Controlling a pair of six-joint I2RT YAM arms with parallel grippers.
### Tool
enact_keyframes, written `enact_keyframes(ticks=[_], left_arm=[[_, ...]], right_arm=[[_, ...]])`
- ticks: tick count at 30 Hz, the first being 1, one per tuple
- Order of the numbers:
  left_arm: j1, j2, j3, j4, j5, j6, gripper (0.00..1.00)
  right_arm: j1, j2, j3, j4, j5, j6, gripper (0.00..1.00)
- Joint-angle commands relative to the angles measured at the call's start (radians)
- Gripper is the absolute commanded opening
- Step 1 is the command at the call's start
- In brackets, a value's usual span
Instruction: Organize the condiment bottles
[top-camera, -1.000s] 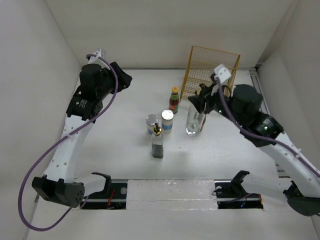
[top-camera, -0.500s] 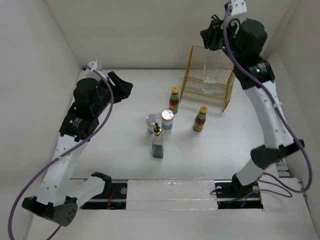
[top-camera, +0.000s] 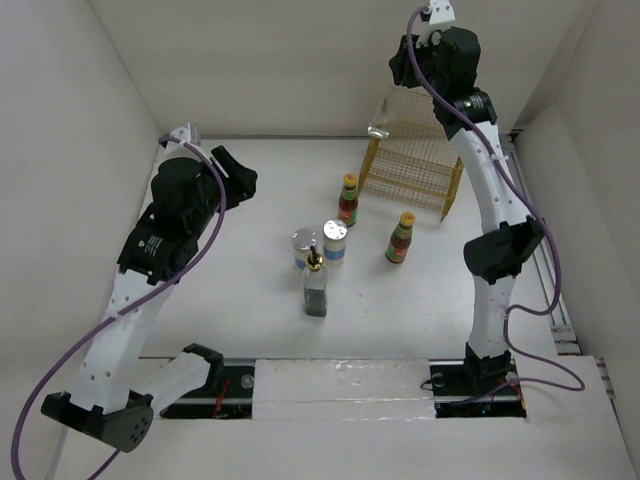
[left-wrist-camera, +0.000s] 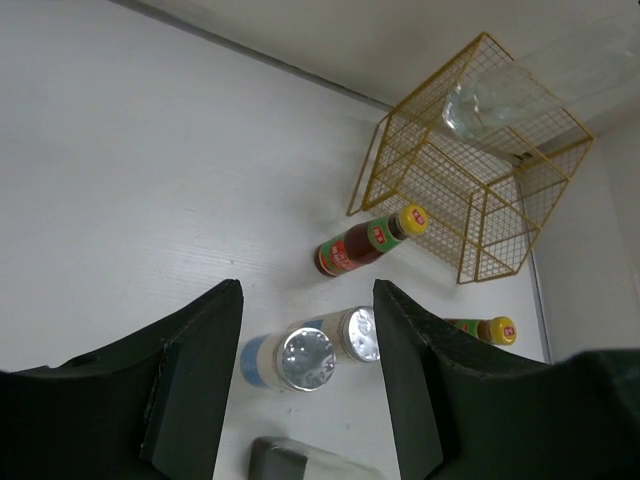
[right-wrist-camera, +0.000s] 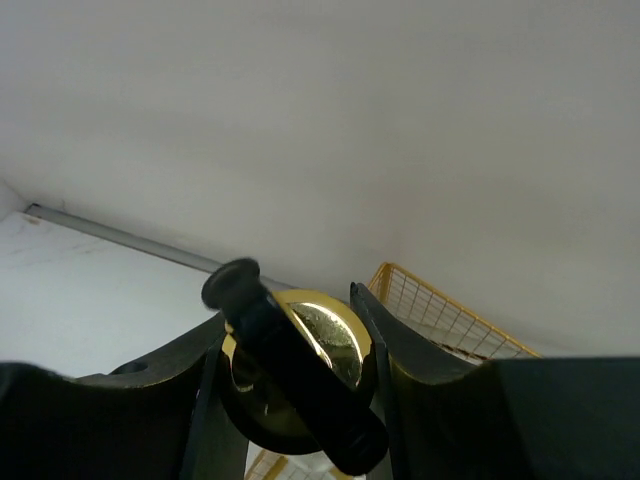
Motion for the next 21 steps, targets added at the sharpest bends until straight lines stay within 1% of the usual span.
enact_keyframes(ticks=[1,4,7,11,15,21], left_arm=[[-0.002,-0.011,0.094,-0.032,-0.091,-0.009,0.51],[0.009,0.000,0.115,-0.041,-0.102,0.001,0.51],[0.009,0.000,0.102,-0.041,-0.092,0.001,0.52],[0.009,0.000,0.068,-0.029,-0.070,0.001,0.52],[0.009,0.000,0.048,0.000,-0.046,0.001,0.52],[0.009,0.020,0.026,0.019,-0.026,0.001,0.52]], right_arm=[[-0.031,-0.018,0.126,0.235,-0.026,0.025,0.00],[-0.062,0.018,0.166,0.246,-0.049,0.066,0.00],[-0.062,0.008,0.157,0.278,-0.060,0.077,0.00],[-0.062,-0.003,0.157,0.338,-0.025,0.077,0.00],[-0.088,0.020,0.182,0.361,-0.025,0.077,0.00],[-0.108,0.052,0.182,0.461,-0.002,0.077,0.00]])
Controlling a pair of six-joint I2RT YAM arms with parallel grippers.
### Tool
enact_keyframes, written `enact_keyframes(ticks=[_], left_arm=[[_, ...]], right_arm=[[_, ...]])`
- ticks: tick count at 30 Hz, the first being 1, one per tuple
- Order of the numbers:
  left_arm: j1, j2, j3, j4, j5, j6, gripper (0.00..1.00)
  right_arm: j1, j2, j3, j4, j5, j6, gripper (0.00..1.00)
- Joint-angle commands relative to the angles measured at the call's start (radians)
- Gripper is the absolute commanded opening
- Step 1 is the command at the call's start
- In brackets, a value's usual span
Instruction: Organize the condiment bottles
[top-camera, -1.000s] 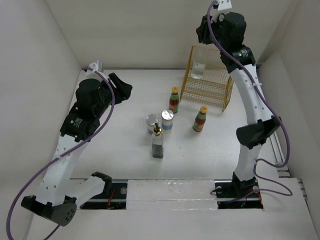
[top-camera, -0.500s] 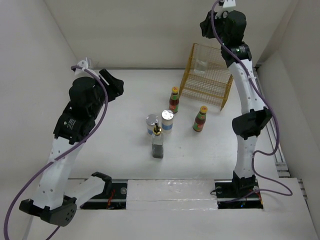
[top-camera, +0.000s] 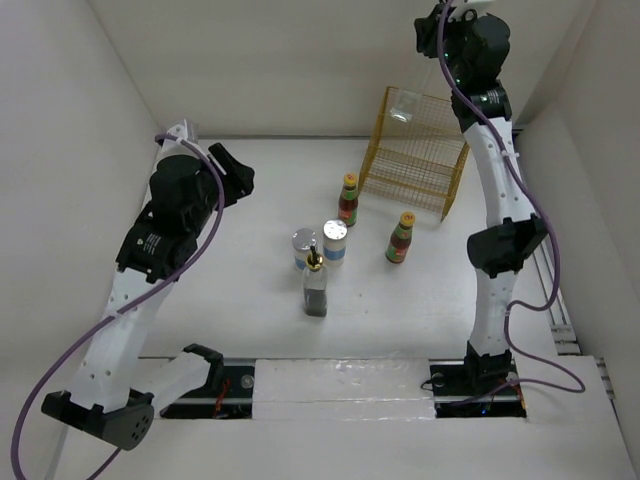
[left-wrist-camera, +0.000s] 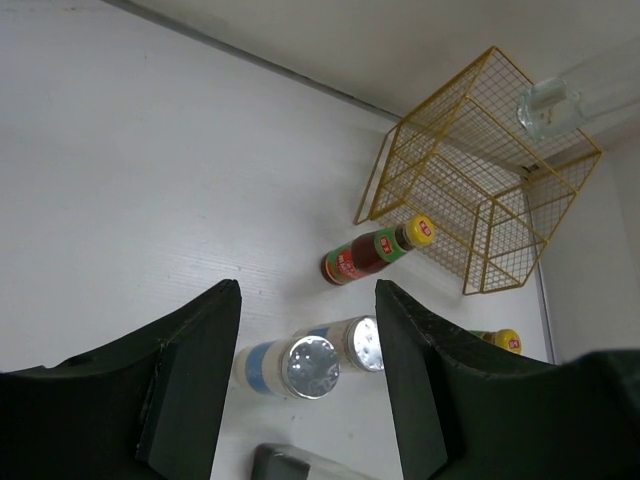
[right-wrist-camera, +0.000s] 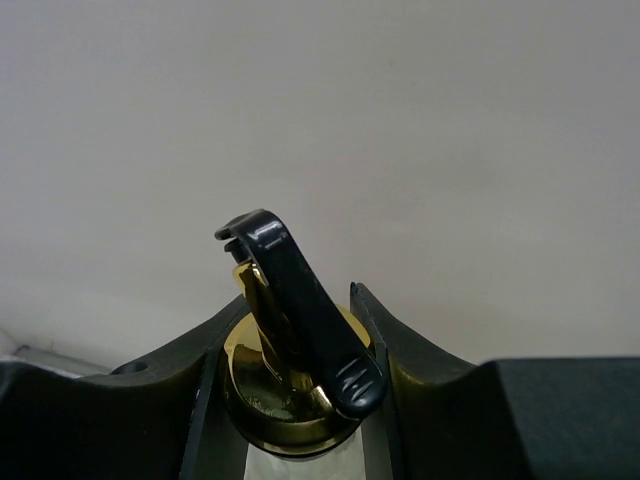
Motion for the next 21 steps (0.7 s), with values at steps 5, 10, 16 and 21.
enact_keyframes(ticks=[5,10,16,21], left_arm=[[0.006,0.027,0.010,0.049,0.016,0.023,0.52],[0.029,0.048,0.019,0.058,0.034,0.032,0.52],[0.040,0.066,0.019,0.058,0.045,0.032,0.52],[0.040,0.076,0.019,0.058,0.045,0.032,0.52]], right_arm=[[-0.028,0.058,0.131,0.305,0.051,0.009,0.00],[-0.038,0.094,0.131,0.361,0.051,0.009,0.00],[-0.047,0.129,0.131,0.404,0.060,0.009,0.00],[-0.047,0.161,0.131,0.449,0.082,0.009,0.00]])
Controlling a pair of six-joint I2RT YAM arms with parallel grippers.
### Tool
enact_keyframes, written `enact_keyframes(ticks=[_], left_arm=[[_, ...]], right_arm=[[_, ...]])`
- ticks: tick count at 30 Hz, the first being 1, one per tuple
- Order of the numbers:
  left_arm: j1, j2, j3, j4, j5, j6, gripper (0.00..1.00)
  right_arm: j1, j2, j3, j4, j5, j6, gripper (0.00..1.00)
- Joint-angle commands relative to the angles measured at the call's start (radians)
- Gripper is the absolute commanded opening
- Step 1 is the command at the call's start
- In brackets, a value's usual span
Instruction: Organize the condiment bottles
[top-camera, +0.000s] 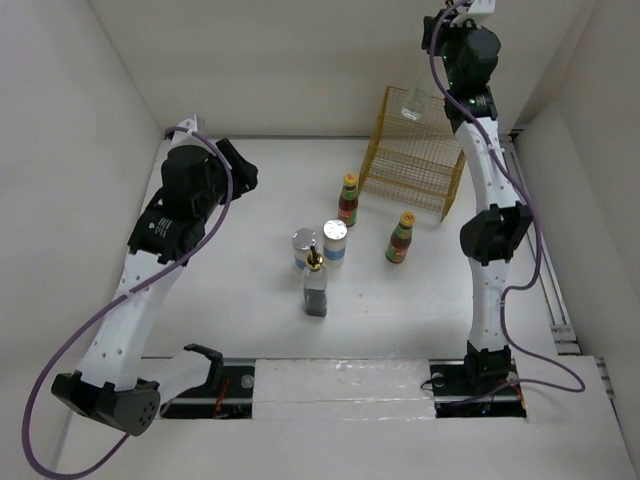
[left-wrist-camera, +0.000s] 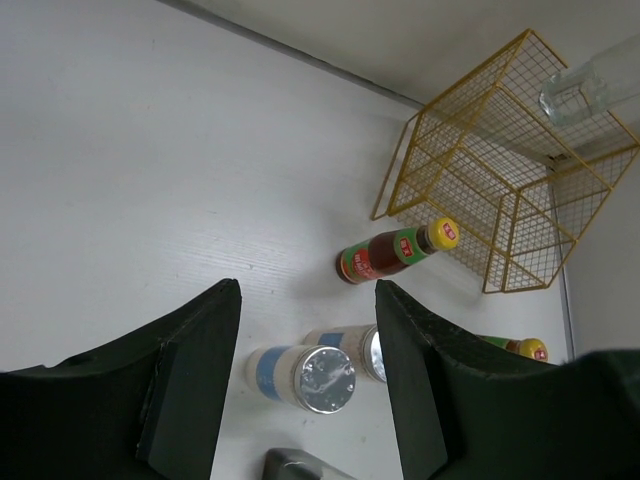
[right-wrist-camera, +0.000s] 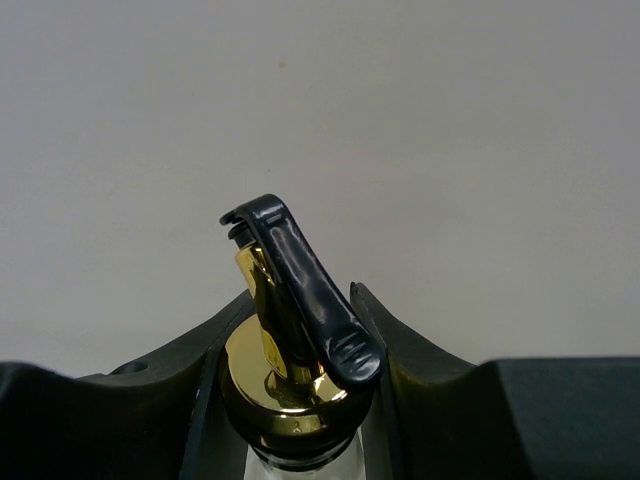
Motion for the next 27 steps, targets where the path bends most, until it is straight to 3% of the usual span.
enact_keyframes(ticks=[1,5,17,27], left_arm=[[0.003,-0.002,0.019,0.033,0.009,0.017,0.52],[0.003,0.008,0.019,0.033,0.009,0.007,0.52],[0.003,0.050,0.030,-0.007,0.000,0.007,0.52],[0.003,0.050,0.019,0.013,0.000,0.026,0.52]], right_arm=[[-0.004,-0.006,0.063,0.233,0.042,0.009,0.00],[0.006,0.016,0.063,0.315,0.062,0.000,0.00],[0.024,0.051,-0.009,0.337,-0.018,-0.064,0.00],[0.053,-0.072,-0.292,0.259,-0.099,-0.064,0.00]])
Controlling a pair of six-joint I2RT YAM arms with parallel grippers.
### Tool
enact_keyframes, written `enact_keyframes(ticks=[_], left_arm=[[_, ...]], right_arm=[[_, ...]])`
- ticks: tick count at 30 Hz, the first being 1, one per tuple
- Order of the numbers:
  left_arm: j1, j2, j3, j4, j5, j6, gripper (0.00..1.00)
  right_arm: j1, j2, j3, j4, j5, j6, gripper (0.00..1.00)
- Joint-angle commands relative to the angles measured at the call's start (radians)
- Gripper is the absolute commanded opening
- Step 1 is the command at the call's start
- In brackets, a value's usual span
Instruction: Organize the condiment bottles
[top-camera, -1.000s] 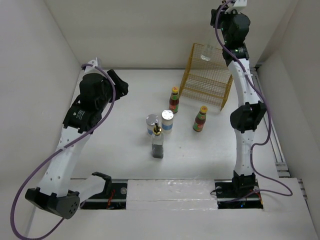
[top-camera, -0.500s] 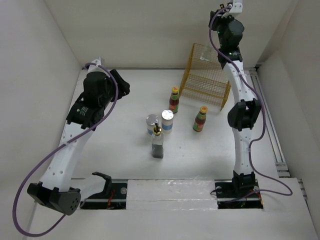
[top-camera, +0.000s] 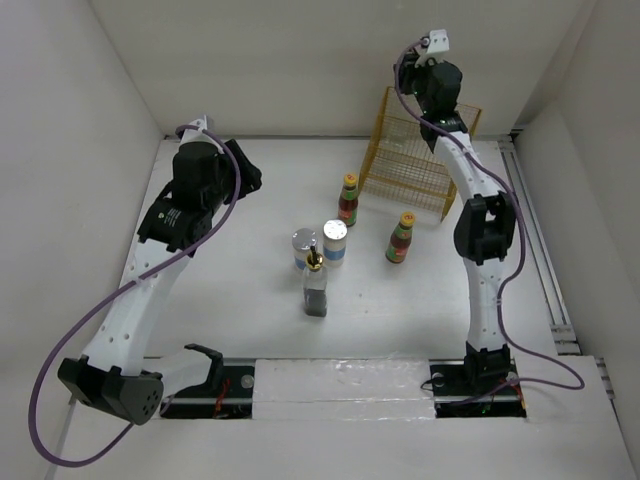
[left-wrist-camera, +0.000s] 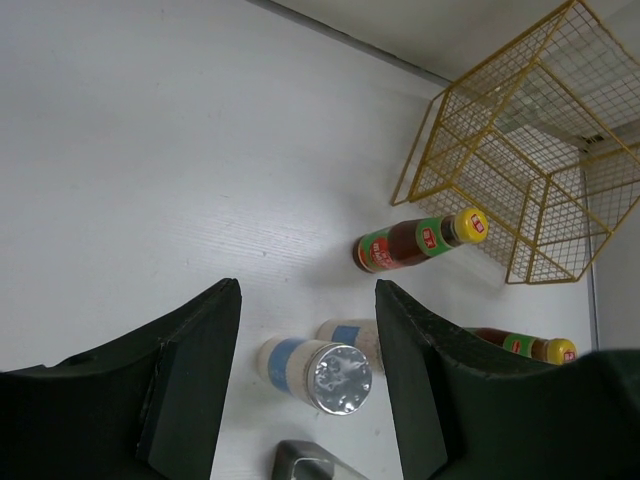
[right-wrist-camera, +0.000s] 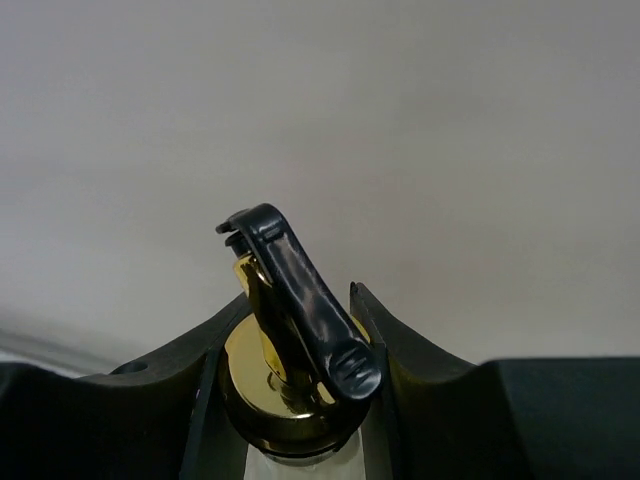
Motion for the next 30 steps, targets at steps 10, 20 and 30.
enact_keyframes(ticks=[10,20,30], left_arm=[[0.002,-0.019,-0.003,0.055,0.031,0.029,0.52],[0.002,-0.028,-0.012,0.064,0.011,0.011,0.55],[0.002,-0.079,-0.044,0.067,0.021,-0.021,0.04]], right_arm=[[0.036,-0.185,-0.188,-0.006,-0.034,-0.007,0.15],[0.046,-0.276,-0.105,-0.269,-0.011,-0.017,1.00],[0.217,-0.758,-0.629,-0.475,-0.064,-0.007,0.00]])
